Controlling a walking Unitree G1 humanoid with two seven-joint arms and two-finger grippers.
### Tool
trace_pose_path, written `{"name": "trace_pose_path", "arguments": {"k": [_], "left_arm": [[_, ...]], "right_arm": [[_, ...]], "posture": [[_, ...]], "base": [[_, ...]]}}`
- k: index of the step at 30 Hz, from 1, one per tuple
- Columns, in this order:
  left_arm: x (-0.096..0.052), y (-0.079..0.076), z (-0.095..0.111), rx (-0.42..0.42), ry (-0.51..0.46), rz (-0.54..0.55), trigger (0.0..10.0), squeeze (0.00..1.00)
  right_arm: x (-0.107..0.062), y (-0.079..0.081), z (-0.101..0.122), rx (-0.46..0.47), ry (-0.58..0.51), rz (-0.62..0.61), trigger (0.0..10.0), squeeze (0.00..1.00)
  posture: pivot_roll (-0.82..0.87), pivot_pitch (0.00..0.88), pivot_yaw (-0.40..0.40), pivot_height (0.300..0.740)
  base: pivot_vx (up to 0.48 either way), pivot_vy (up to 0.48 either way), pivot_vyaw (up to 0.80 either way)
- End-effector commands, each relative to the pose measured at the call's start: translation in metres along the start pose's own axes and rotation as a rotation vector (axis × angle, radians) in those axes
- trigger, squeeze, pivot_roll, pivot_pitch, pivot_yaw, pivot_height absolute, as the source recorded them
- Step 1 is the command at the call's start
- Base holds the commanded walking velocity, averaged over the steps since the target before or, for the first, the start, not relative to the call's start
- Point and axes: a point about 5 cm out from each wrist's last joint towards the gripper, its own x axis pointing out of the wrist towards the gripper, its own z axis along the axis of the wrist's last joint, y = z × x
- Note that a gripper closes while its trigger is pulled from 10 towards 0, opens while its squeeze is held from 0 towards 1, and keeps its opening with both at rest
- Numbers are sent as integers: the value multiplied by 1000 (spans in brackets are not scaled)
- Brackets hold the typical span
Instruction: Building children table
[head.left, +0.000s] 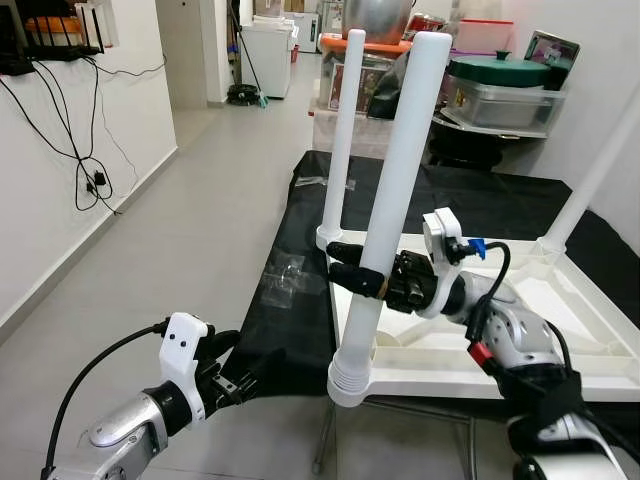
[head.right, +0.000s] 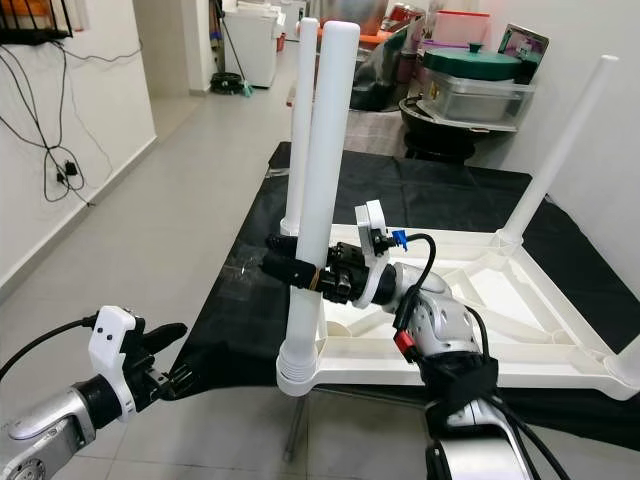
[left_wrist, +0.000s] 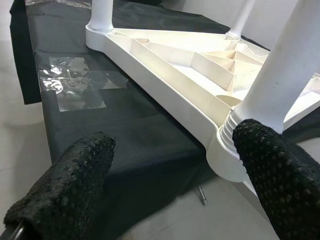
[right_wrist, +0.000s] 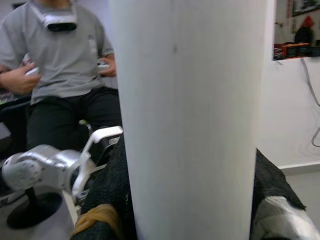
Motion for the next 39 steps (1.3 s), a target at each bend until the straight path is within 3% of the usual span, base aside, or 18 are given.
{"name": "trace_pose_path", "arguments": {"k": [1,14,23,26,31,34,35,39], "left_arm": [[-2,1,0,0,7,9,10000,0],[-5,5,2,15,6,21,10000,0],[-1,7,5,24,2,8,10000,0],[1,7,7,23,-10,3,10000,0],[0,6,5,18,-10,6,10000,0],[-1,4,3,10,-6,6,10000,0],[-1,4,3,10,-6,6,10000,0],[1,4,3,6,-7,3,10000,0]], "right_arm": [[-1,-1,-29,115,22,-26,0,0],[-22,-6,-30,47,-62,-181,0,0],[-31,-1,-38,11,-18,-191,0,0],[-31,-10,-47,-68,165,-323,0,0],[-28,-12,-51,-91,215,-399,0,0],[-31,-22,-56,-86,266,-633,0,0],[-31,-22,-56,-86,266,-633,0,0],[-38,-27,-62,-56,274,-822,0,0]], "posture": [[121,0,-83,740],[116,0,-63,740],[100,0,-48,740],[101,0,-51,740],[98,0,-53,740],[93,0,-51,740],[93,0,-51,740],[88,0,-48,740]], "base": [[0,0,0],[0,0,0],[0,0,0],[0,0,0],[0,0,0],[0,0,0],[0,0,0],[0,0,0]]}}
